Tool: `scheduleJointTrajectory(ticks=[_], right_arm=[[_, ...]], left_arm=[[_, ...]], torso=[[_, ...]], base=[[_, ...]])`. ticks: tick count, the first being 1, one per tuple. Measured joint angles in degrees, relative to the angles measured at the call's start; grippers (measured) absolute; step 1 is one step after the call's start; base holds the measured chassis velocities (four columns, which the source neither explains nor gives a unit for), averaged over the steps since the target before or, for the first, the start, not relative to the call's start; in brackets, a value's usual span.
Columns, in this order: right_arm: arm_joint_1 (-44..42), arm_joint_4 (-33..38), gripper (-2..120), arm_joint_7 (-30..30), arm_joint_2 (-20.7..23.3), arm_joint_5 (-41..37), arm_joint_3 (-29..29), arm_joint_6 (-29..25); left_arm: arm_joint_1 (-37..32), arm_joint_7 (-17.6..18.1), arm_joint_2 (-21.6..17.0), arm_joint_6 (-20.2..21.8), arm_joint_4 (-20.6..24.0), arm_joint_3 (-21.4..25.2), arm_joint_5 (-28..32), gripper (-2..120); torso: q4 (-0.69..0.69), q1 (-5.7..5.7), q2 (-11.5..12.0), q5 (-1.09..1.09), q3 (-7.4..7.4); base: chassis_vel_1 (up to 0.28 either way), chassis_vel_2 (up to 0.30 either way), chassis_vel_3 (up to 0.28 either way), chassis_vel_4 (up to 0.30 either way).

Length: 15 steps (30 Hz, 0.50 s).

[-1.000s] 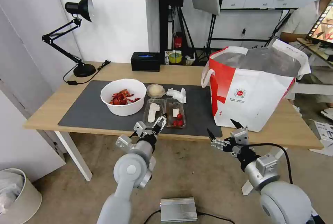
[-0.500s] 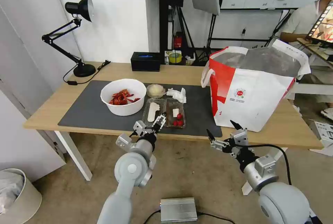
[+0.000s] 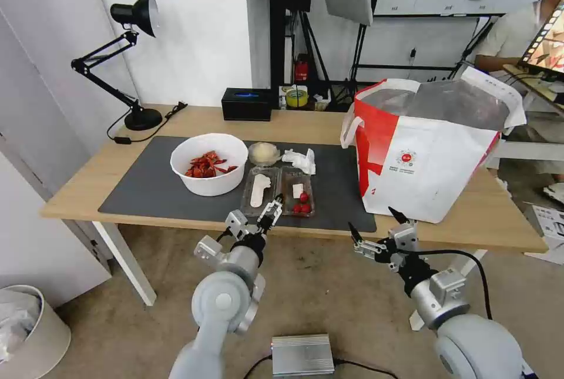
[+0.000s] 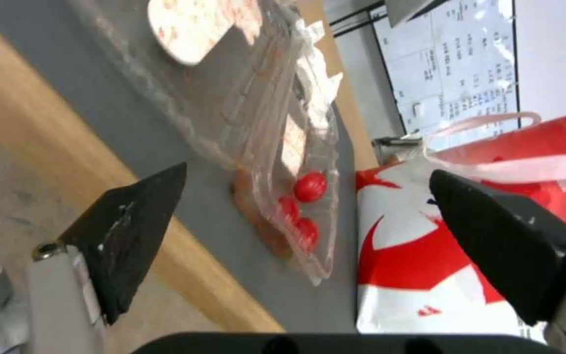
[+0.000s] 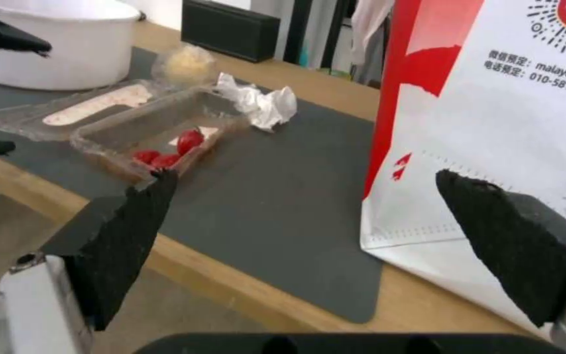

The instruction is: Pick up the trash from the table and place it into the takeout bag.

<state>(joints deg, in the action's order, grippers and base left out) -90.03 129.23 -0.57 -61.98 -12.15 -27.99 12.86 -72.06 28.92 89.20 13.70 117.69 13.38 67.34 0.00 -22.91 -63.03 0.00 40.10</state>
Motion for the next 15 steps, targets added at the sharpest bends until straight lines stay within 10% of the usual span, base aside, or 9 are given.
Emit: scheduleJointTrajectory(ticks=[15], right_arm=[[-1.4, 1.1, 100, 0.0, 0.3, 0.2, -0.4, -0.3]], left_arm=[[-0.1, 0.7, -0.6, 0.6, 0.6, 1.1, 0.7, 100]], torso=[[0.00, 0.00, 0.0, 0.00, 0.01]], base=[[0.000, 0.000, 0.000, 0.000]])
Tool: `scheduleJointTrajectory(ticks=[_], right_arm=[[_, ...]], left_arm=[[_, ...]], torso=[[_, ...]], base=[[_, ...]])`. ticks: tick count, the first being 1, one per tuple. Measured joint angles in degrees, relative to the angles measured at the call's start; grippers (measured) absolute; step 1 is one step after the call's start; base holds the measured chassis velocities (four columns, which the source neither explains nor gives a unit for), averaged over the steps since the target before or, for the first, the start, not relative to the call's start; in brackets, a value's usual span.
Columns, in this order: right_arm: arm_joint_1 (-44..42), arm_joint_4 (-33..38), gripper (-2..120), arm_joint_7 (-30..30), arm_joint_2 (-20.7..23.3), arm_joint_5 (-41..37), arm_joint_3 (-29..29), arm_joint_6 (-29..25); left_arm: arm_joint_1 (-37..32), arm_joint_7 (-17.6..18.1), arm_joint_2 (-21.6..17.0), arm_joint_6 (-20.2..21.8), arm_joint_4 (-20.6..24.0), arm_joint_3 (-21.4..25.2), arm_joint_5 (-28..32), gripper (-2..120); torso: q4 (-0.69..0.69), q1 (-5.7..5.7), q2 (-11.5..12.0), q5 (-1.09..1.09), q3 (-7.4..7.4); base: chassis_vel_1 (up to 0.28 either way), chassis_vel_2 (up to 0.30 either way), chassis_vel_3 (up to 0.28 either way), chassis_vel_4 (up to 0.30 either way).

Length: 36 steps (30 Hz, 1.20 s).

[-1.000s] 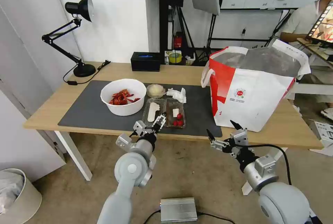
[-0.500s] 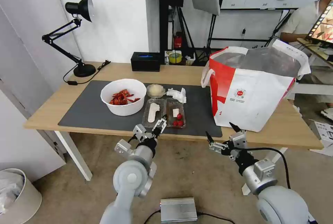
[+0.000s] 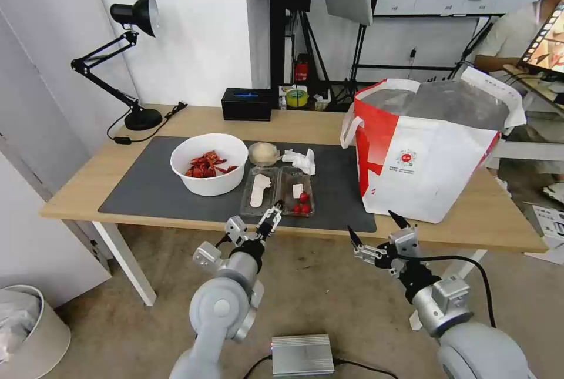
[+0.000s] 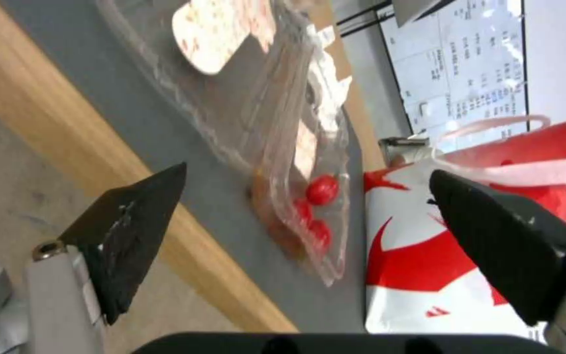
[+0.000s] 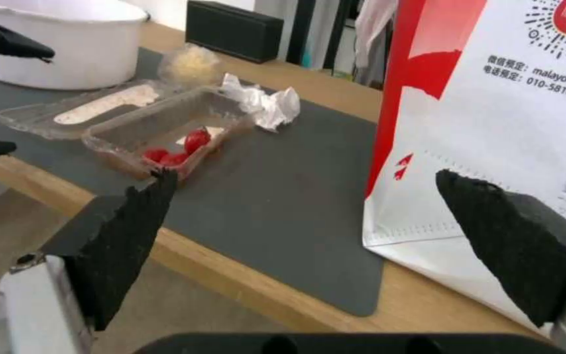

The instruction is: Pick up the trash from the table and place it into the takeout bag.

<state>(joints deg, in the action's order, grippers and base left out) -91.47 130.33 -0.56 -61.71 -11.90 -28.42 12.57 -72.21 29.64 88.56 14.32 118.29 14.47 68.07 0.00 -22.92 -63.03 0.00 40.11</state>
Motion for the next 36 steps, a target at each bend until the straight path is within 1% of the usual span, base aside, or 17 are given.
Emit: scheduleJointTrajectory(ticks=[8, 19, 36], right_arm=[[0.3, -0.2, 100, 0.0, 0.0, 0.0, 0.0, 0.0], [0.7, -1.0, 100, -0.2, -0.4, -0.1, 0.0, 0.0], [1.5, -1.9, 100, -0.3, -0.8, -0.1, 0.3, 0.0]], left_arm=[[2.0, 0.4, 0.1, -0.1, -1.3, -0.1, 0.7, 100], [4.4, 1.2, 0.3, -0.2, -3.9, -1.4, 0.7, 100], [5.5, 1.4, 0.6, -2.2, -4.5, -1.4, 0.6, 100]], torso=[[0.00, 0.00, 0.0, 0.00, 0.00], [0.00, 0.00, 0.0, 0.00, 0.00], [0.00, 0.00, 0.0, 0.00, -0.01]], base=[[0.000, 0.000, 0.000, 0.000], [0.000, 0.000, 0.000, 0.000], [0.000, 0.000, 0.000, 0.000]])
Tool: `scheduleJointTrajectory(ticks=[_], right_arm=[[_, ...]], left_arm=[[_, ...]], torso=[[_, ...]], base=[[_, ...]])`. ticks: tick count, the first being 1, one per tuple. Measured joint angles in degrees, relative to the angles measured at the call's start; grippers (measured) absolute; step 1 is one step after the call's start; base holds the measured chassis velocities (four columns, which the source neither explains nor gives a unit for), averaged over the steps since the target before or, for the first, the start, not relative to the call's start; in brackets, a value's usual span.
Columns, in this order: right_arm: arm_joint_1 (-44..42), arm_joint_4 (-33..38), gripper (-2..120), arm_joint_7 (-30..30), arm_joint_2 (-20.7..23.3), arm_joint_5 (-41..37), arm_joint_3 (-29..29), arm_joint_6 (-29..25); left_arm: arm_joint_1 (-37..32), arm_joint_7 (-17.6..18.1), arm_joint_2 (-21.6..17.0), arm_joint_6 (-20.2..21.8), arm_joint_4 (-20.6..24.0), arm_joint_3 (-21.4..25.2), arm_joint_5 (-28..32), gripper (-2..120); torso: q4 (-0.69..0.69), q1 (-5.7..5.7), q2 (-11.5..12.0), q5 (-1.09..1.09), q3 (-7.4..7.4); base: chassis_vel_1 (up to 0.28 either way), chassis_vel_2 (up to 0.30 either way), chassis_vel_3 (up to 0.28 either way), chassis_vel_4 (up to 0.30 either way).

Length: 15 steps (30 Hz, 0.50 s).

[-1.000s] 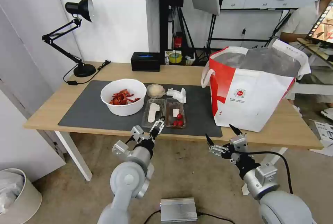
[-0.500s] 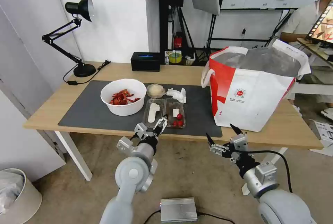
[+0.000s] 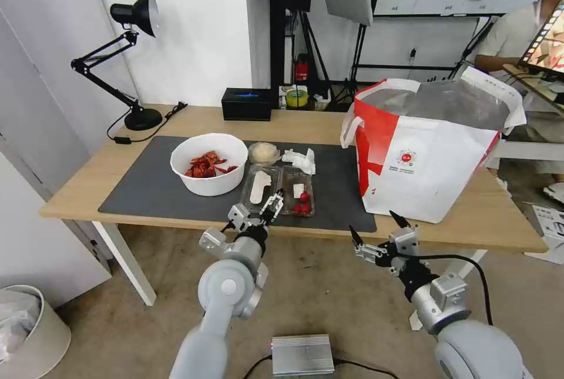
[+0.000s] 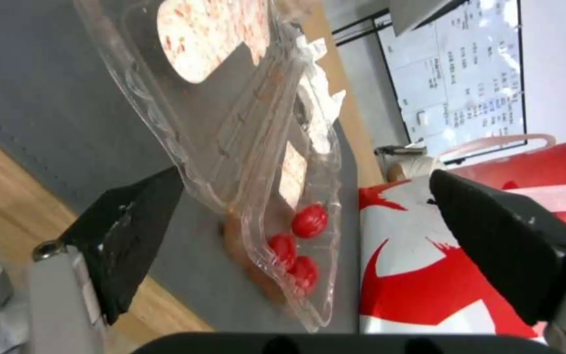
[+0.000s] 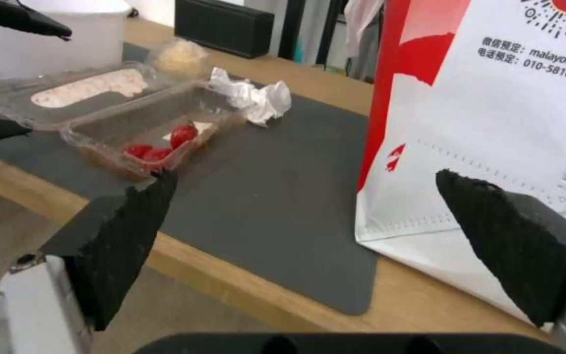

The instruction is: Pick up the trash from the table and place it into the takeout bag.

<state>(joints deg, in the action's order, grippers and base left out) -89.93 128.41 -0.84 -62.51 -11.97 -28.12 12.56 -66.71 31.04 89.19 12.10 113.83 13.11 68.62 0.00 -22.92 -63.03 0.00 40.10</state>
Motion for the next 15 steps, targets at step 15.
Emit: scheduleJointTrajectory(ticks=[15], right_arm=[[0.1, -0.3, 100, 0.1, -0.5, 0.1, 0.2, 0.0]], left_arm=[[-0.7, -2.9, 0.3, -2.7, 1.0, -0.5, -2.5, 100]], torso=[[0.00, 0.00, 0.0, 0.00, 0.00]], base=[[0.000, 0.000, 0.000, 0.000]])
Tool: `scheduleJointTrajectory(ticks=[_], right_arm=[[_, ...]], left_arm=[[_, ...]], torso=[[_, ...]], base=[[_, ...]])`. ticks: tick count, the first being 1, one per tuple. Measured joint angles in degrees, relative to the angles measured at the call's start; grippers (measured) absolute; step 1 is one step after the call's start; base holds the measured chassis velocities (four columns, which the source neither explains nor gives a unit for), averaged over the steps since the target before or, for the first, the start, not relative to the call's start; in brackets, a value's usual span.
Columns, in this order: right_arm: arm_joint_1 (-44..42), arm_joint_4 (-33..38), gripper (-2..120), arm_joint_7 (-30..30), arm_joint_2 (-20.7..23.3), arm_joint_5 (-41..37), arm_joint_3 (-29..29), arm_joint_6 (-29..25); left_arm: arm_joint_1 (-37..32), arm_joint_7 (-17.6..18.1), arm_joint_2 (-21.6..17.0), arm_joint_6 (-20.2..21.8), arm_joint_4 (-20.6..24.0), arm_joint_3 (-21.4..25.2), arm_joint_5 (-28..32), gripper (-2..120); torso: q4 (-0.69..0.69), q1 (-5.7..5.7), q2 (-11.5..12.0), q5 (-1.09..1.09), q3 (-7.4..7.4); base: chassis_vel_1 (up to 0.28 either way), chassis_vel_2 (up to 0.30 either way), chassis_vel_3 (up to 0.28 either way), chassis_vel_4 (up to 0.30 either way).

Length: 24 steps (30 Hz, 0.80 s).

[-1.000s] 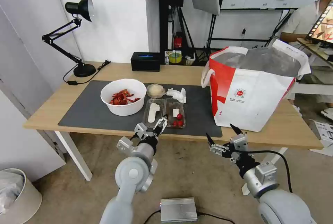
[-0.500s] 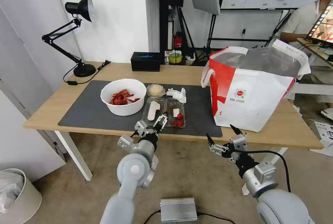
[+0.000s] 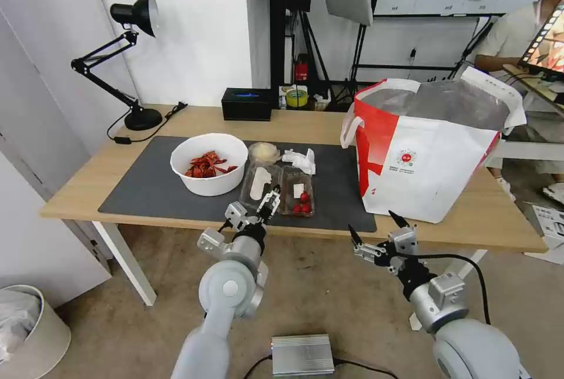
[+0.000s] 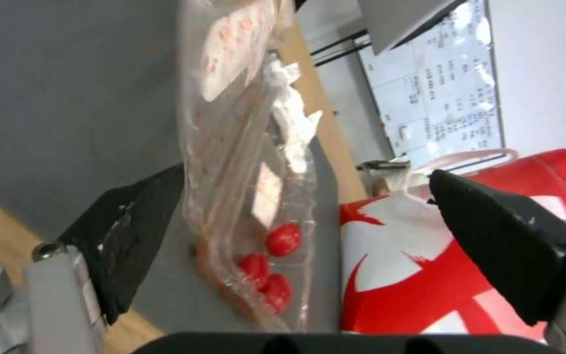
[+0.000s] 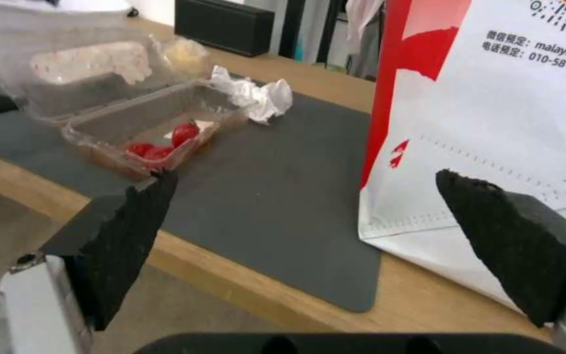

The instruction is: Pick up the trash from the table and place it into the takeout bag.

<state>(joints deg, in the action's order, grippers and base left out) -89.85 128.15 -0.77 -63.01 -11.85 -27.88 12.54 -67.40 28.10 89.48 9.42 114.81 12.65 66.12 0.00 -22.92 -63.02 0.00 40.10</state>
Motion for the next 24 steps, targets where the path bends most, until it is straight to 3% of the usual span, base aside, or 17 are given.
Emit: scheduleJointTrajectory(ticks=[10, 24], right_arm=[[-0.2, 0.1, 100, 0.0, -0.3, 0.3, 0.0, 0.0], [-0.6, 0.5, 100, 0.1, -0.5, 0.4, -0.2, -0.1]], left_arm=[[-0.4, -3.1, -0.4, -0.9, 1.6, -0.6, -0.7, 100], [0.6, -4.7, -0.8, -1.7, 1.9, -1.6, 0.6, 100]], torso=[[0.00, 0.00, 0.0, 0.00, 0.00], [0.00, 0.00, 0.0, 0.00, 0.00]], base=[[0.000, 0.000, 0.000, 0.000], [0.000, 0.000, 0.000, 0.000]])
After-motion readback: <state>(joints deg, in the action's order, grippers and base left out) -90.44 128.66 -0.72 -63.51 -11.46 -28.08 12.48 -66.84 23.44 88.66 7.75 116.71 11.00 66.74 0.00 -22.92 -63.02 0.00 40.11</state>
